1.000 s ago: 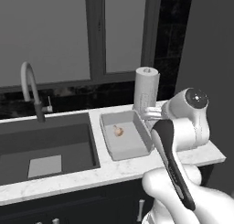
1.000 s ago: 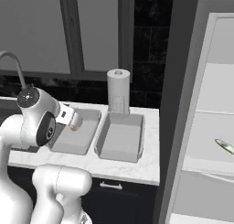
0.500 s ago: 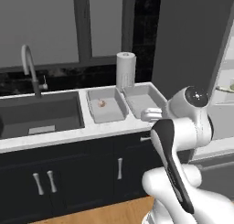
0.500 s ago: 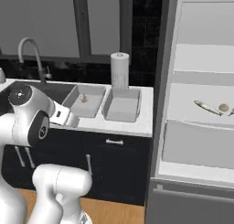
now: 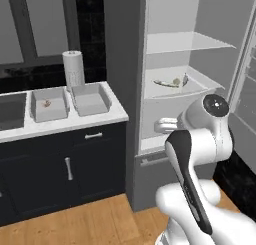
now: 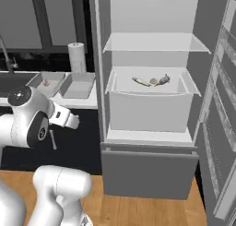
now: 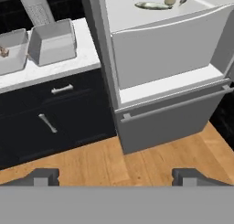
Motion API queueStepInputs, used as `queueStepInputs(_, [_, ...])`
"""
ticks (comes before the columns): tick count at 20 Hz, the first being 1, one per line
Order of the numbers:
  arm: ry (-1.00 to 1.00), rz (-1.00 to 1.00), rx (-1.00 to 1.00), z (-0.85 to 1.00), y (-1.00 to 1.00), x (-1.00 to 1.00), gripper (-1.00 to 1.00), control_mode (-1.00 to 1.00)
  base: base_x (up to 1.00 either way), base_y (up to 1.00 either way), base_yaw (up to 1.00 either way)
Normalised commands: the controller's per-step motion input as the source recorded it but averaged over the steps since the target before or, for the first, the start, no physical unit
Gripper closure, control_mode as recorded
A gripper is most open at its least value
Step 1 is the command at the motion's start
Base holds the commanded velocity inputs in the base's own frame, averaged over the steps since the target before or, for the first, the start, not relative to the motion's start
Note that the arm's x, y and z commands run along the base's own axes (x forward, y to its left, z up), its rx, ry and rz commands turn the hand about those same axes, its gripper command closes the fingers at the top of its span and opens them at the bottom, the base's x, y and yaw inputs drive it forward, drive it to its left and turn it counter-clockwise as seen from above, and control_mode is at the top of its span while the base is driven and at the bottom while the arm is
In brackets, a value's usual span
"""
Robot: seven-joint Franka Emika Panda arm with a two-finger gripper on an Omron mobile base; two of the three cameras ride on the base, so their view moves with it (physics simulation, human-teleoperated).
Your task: Place one garlic and one fish in each tupperware on the nearby counter, to pack two identical lunches.
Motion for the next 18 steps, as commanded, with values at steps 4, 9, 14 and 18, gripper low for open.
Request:
queueStepInputs(4, [0.00, 0.00, 0.00, 0.00, 0.00, 0.00, -1.00, 1.00, 0.33, -0.51, -0.02])
queueStepInputs(9, [0.00, 0.00, 0.00, 0.00, 0.00, 0.00, -1.00, 1.00, 0.83, -0.50, 0.00])
queueStepInputs(14, [0.00, 0.00, 0.00, 0.00, 0.00, 0.00, -1.00, 1.00, 0.84, -0.67, 0.00])
queueStepInputs(18, [0.00, 0.00, 0.00, 0.00, 0.00, 0.00, -1.00, 1.00, 1.00, -0.06, 0.00])
